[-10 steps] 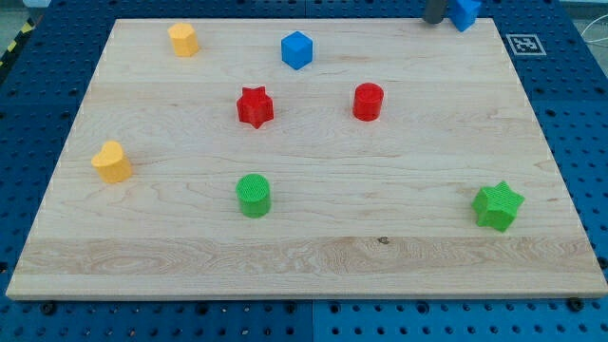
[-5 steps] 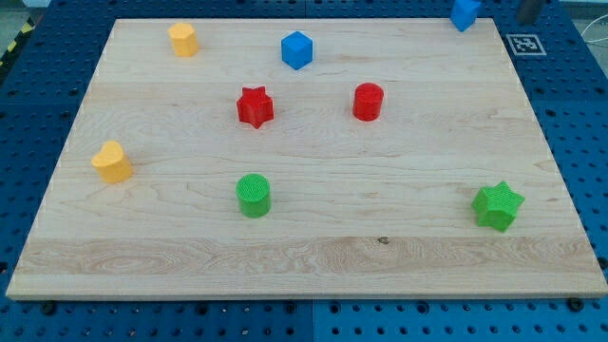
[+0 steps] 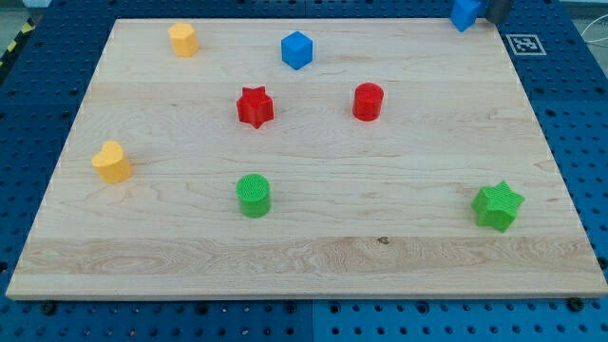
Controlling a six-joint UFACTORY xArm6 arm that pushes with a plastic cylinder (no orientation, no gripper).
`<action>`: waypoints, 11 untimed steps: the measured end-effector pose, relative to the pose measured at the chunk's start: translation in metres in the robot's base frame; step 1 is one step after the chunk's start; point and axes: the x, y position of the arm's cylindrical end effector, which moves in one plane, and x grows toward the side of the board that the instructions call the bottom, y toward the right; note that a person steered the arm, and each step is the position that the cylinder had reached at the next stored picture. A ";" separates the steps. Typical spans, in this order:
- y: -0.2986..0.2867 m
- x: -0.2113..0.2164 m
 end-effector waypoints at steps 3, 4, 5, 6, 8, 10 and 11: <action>-0.083 0.068; -0.106 0.052; -0.106 0.052; -0.096 0.129; -0.096 0.160; -0.165 0.130; -0.165 0.130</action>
